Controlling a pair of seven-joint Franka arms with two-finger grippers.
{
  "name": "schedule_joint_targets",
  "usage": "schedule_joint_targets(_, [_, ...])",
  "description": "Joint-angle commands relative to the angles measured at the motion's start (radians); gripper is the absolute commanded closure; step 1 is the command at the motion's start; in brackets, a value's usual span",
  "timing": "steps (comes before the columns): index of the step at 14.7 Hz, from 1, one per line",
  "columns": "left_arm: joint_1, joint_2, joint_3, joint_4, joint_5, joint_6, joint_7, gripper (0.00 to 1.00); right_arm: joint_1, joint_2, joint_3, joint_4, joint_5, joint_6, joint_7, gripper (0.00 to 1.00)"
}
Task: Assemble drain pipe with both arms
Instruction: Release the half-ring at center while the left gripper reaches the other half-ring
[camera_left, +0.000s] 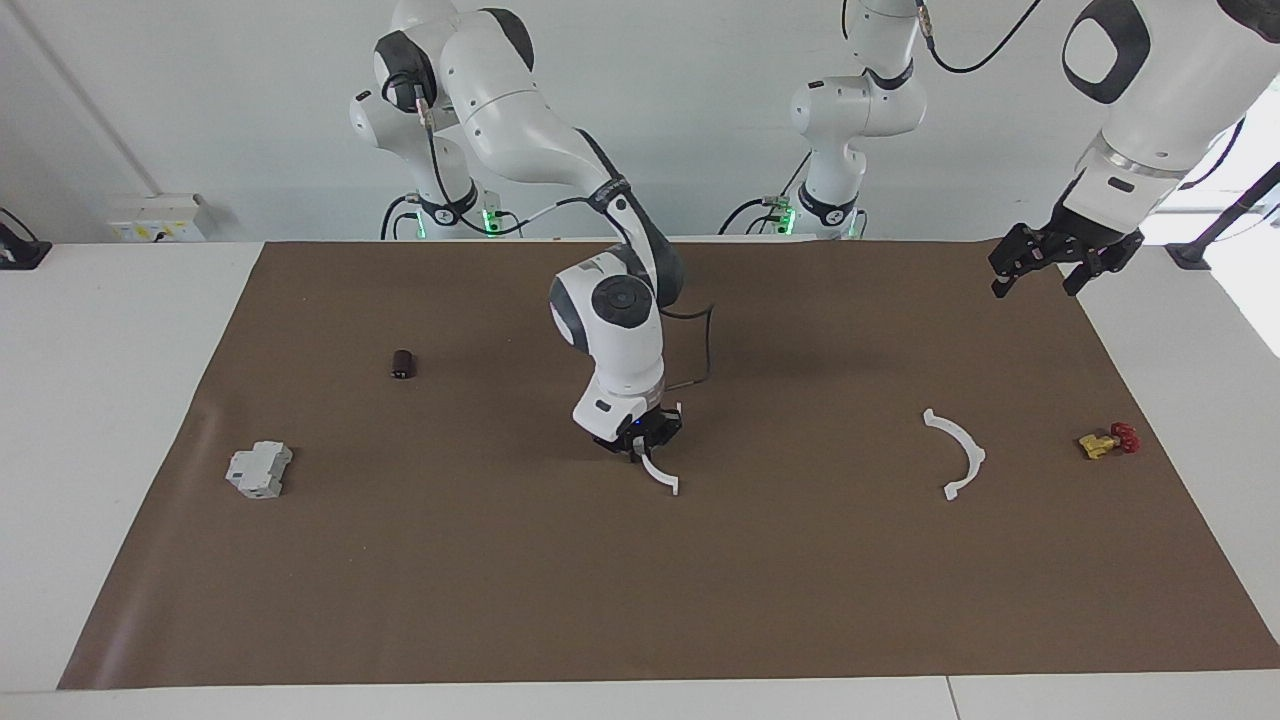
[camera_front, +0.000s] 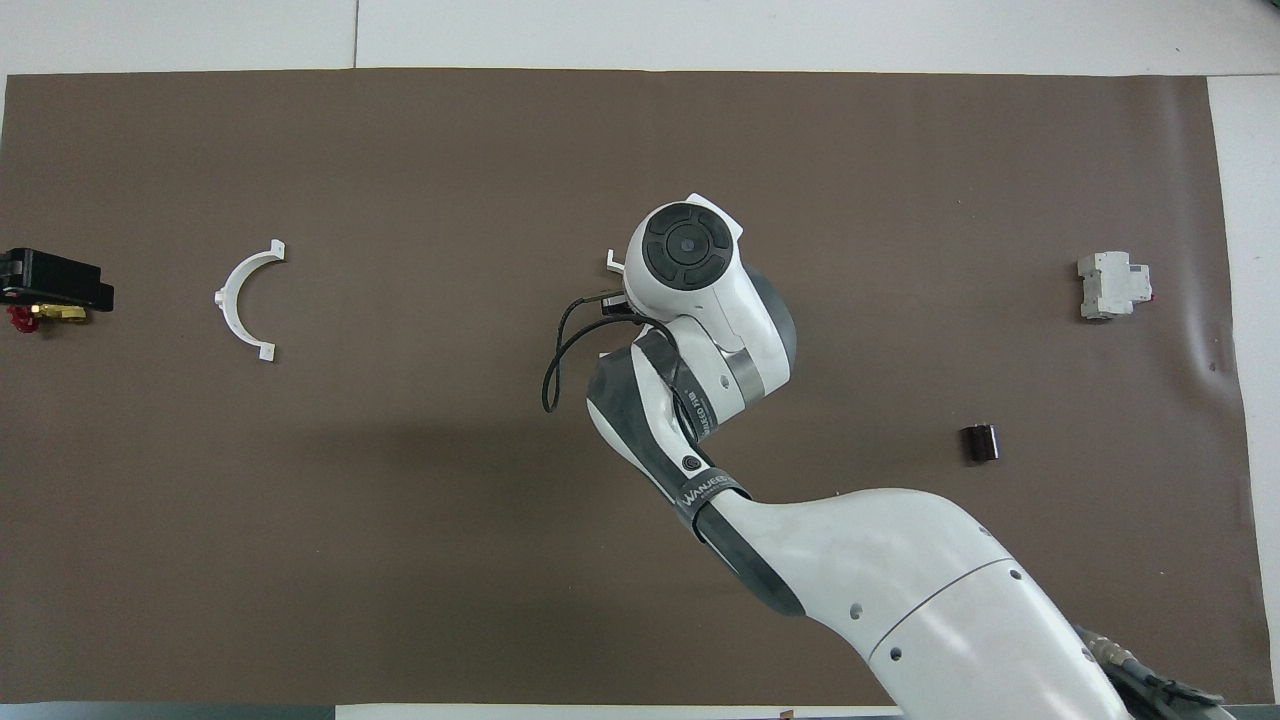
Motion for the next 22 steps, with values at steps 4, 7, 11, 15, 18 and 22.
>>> schedule_joint_targets(4, [0.049,-0.039,0.005,-0.185,0.004,0.202,0.139,0.0,0.035,-0.014,-0.005,-0.041,-0.023,0.059,-0.025,0.0])
schedule_joint_targets(7, [0.071,-0.02,0.005,-0.248,0.004,0.308,0.16,0.0,-0.005,-0.042,-0.012,0.031,-0.023,0.027,-0.032,0.0])
schedule_joint_targets(11, [0.071,0.057,0.005,-0.308,0.004,0.465,0.164,0.0,-0.178,-0.215,-0.014,0.043,-0.025,-0.158,-0.052,0.0])
schedule_joint_targets(15, [0.071,0.161,0.005,-0.331,0.004,0.607,0.163,0.0,-0.379,-0.399,-0.016,0.034,-0.02,-0.465,-0.104,0.0])
schedule_joint_targets(18, [0.071,0.23,0.005,-0.329,0.004,0.702,0.161,0.0,-0.404,-0.519,-0.057,-0.001,-0.023,-0.609,-0.14,0.0])
schedule_joint_targets(22, [0.06,0.328,0.005,-0.319,0.004,0.81,0.155,0.04,-0.537,-0.651,-0.035,-0.08,-0.031,-0.727,-0.264,0.0])
